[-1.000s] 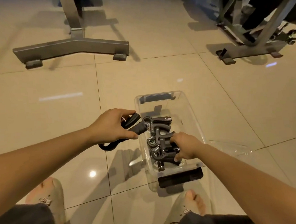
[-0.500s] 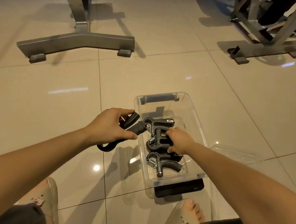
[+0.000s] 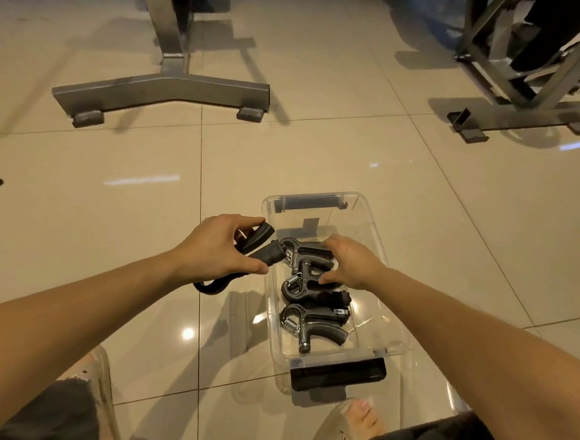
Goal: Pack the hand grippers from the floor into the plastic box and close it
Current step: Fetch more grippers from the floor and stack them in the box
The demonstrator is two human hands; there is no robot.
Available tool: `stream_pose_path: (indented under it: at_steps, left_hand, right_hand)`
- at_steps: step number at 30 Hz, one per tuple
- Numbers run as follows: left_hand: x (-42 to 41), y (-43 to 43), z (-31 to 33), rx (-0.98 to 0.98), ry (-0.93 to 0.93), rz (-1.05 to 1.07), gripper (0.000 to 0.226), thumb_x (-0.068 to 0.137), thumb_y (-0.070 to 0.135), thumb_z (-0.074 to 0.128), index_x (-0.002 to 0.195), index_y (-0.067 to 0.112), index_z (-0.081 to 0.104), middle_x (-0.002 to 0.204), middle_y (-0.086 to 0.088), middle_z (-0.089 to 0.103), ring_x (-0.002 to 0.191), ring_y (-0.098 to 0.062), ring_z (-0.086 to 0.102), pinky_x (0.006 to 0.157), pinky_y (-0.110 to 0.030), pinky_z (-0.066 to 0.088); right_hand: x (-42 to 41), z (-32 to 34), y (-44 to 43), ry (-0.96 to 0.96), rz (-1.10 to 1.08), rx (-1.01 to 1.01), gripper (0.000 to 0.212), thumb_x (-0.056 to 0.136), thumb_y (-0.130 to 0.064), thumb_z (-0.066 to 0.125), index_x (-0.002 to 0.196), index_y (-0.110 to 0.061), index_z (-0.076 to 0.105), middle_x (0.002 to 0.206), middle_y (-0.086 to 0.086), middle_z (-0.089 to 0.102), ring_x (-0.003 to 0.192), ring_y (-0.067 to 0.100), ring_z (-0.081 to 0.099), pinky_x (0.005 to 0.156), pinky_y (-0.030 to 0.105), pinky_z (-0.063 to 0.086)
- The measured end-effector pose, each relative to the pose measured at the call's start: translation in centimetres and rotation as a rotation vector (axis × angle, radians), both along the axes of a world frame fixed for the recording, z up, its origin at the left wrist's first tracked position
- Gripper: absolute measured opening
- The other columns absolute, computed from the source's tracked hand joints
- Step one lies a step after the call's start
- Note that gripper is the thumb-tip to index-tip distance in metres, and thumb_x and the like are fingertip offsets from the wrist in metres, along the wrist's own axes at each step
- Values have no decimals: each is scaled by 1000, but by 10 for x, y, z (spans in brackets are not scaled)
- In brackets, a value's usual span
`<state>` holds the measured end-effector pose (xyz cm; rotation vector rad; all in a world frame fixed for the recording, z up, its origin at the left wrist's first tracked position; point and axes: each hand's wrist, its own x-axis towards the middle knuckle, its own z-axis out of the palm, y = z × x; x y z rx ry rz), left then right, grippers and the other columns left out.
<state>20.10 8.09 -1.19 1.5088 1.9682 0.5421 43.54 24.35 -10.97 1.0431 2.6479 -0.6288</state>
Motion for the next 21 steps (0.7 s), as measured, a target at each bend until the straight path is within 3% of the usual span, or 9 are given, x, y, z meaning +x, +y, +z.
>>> stream_pose_path:
  at_steps: [3, 6, 9, 13, 17, 21]
  left_hand:
    - [9, 3, 8, 48, 20, 1, 88, 66, 47, 89, 144, 25, 53, 123, 7, 64, 106, -13, 59, 93, -30, 47]
    - [18, 3, 15, 89, 44, -7, 88, 66, 51, 88, 143, 26, 53, 120, 7, 65, 104, -13, 59, 93, -31, 47]
    - [22, 4, 24, 140, 73, -31, 84, 64, 58, 85, 139, 30, 58, 109, 9, 67, 98, -12, 60, 92, -36, 50]
    - [26, 2, 33, 243, 147, -66, 79, 63, 70, 71, 130, 30, 61, 96, 7, 64, 90, -15, 59, 87, -40, 49]
    - [15, -11, 31, 373, 362, -72, 91, 70, 70, 72, 148, 31, 45, 133, 8, 52, 123, -14, 44, 106, -36, 33]
    - [-3, -24, 26, 460, 478, -25, 70, 75, 55, 78, 135, 23, 59, 132, 3, 57, 120, -19, 50, 104, -38, 37]
  right_hand:
    - [-12, 60, 5, 141, -53, -105, 71, 78, -46, 83, 135, -12, 56, 131, 5, 61, 116, 24, 60, 96, 37, 52]
    - [-20, 118, -10, 295, -155, -511, 48, 87, -49, 73, 114, -10, 69, 106, 8, 72, 97, 22, 71, 77, 32, 58]
    - [-27, 146, -35, 368, -244, -819, 41, 93, -41, 70, 108, -2, 69, 99, 20, 73, 85, 29, 73, 68, 34, 58]
    - [-37, 147, -51, 479, -319, -838, 23, 94, -13, 69, 101, 9, 67, 82, 20, 71, 73, 28, 67, 69, 38, 60]
    - [-38, 153, -46, 582, -414, -831, 15, 94, -7, 68, 99, 7, 67, 81, 18, 70, 68, 25, 68, 67, 34, 62]
    - [-30, 164, -29, 683, -549, -855, 24, 95, -9, 67, 108, 11, 66, 87, 25, 68, 69, 25, 68, 66, 31, 61]
